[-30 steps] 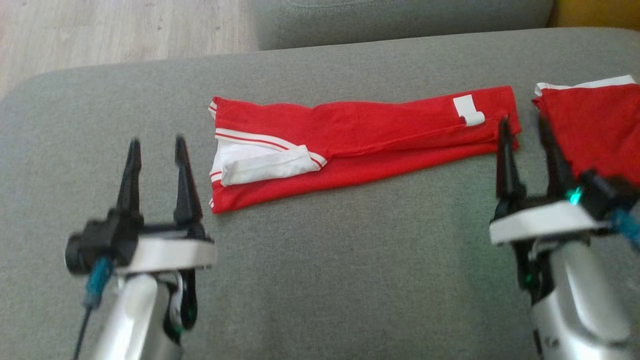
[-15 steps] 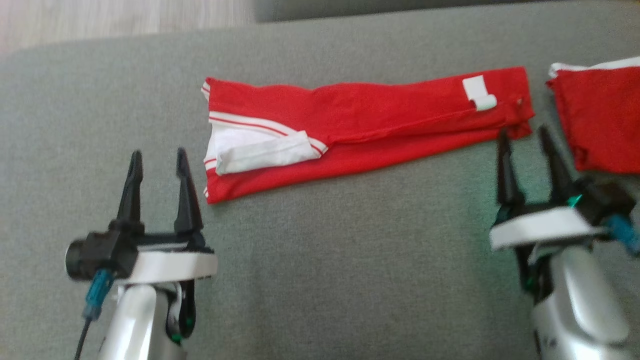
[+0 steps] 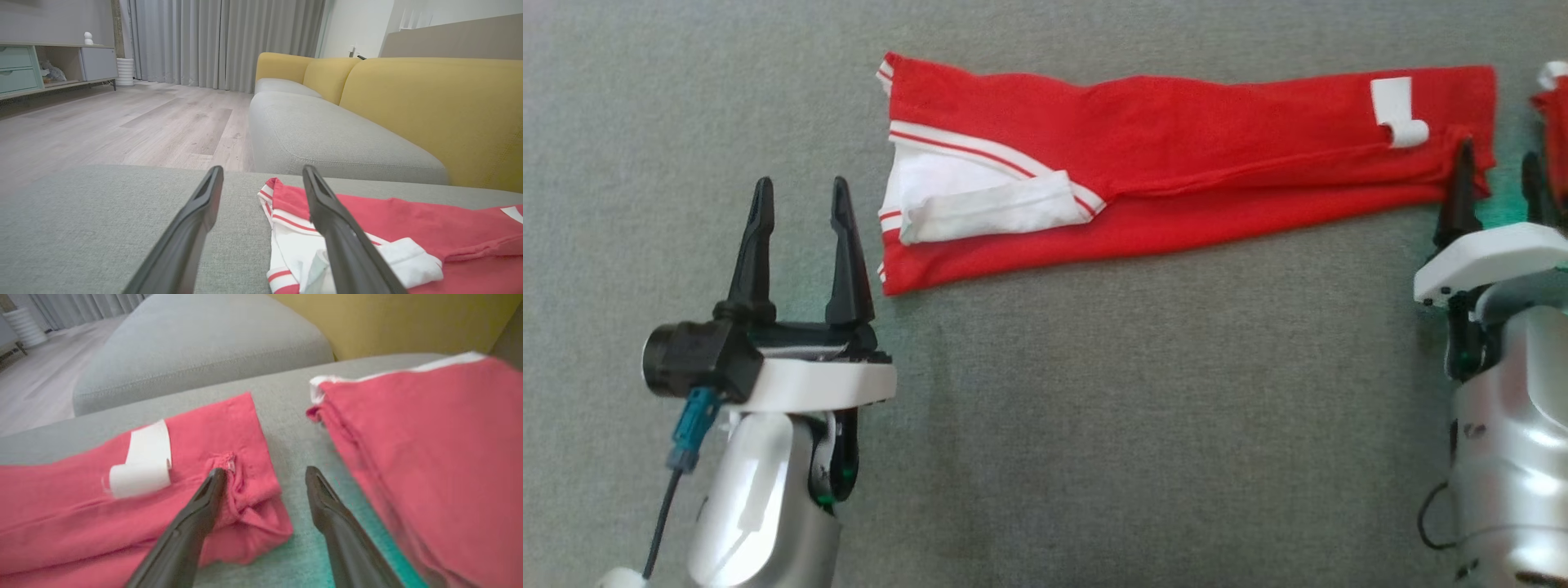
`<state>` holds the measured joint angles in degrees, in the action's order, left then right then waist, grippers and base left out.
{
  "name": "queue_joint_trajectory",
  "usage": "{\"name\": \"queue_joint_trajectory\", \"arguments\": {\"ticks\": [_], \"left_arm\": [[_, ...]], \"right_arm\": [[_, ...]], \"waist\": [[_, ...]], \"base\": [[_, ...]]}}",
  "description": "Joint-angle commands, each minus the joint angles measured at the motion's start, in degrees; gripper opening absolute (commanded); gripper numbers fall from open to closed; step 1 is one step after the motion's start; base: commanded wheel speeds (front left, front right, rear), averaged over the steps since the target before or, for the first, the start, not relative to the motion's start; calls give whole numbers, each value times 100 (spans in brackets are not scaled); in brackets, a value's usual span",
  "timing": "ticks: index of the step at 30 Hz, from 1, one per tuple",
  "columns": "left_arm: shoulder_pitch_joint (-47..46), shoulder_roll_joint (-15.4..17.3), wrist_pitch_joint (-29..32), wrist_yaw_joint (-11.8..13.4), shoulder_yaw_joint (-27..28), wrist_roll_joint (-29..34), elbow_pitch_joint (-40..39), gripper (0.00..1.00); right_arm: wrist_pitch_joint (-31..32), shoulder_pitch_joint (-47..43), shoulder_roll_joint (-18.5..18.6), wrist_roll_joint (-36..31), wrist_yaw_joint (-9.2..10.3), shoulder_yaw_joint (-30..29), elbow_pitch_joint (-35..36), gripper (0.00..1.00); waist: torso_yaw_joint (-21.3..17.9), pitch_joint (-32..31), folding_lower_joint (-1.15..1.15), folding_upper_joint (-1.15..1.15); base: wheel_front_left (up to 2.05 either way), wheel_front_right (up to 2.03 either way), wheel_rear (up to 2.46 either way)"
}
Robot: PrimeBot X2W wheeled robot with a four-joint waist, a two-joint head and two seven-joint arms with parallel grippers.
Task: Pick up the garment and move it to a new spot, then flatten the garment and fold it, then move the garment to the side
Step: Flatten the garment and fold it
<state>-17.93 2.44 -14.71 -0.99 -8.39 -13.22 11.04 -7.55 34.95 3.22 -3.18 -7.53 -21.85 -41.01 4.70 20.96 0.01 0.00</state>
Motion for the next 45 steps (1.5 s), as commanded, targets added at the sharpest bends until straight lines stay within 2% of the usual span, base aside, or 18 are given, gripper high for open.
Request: {"name": "queue_joint_trajectory", "arguments": {"ticks": [1,5,6,7,8,9,13,18,24,29,33,39,43,45], "left_arm": [[-177,45,-29,17,122,-2,-147,100],[-204,44,-29,21,158,59,-127,100],[-209,44,-29,21,180,70,-124,100],[-209,44,-29,21,180,70,-124,100],[-212,44,-29,19,201,79,-121,100],[-214,44,-29,17,223,93,-118,100],[-210,44,-29,0,295,161,-120,100],[-134,44,-29,-15,320,171,-98,100],[38,44,-29,-11,348,88,-71,100],[109,44,-29,37,289,-267,-107,100],[120,44,-29,88,197,-334,-107,100],[178,44,-29,106,82,-442,-62,100],[215,44,-29,112,11,-465,-22,100],[234,43,-29,136,-59,-507,13,100]], "right_arm": [[28,244,2,-108,4,53,-56,100],[59,450,-10,-236,4,19,-610,100],[81,483,-12,-243,4,10,-747,82],[81,483,-12,-243,4,10,-747,82],[94,520,-13,-236,4,8,-873,34],[108,551,-14,-234,4,19,-994,0],[20,659,-7,-119,4,71,-1356,0],[-347,699,180,-98,4,175,-1484,0],[-621,591,591,-68,4,263,-1208,0],[-687,355,784,28,4,469,-802,0],[-697,225,665,169,4,722,-457,0],[-556,130,203,421,4,1387,-10,0],[-401,35,-4,764,4,2084,136,0],[-331,3,-29,1279,4,2671,173,0]], "waist": [[59,55,-1,0],[78,56,-1,0],[74,46,-1,0],[74,46,-1,0],[68,32,-1,0],[56,14,-1,0],[-20,-101,-1,0],[-135,-357,-1,0],[-271,-729,-1,0],[-277,-964,-1,0],[-236,-1097,-1,0],[-57,-1360,-1,0],[150,-1552,-1,0],[360,-1614,-1,0]], "base": [[0,0,0],[0,0,0],[0,0,0],[0,0,0],[0,0,0],[0,0,0],[0,0,0],[0,0,0],[0,0,0],[0,0,0],[0,0,0],[0,0,0],[0,0,0],[0,0,0]]}}
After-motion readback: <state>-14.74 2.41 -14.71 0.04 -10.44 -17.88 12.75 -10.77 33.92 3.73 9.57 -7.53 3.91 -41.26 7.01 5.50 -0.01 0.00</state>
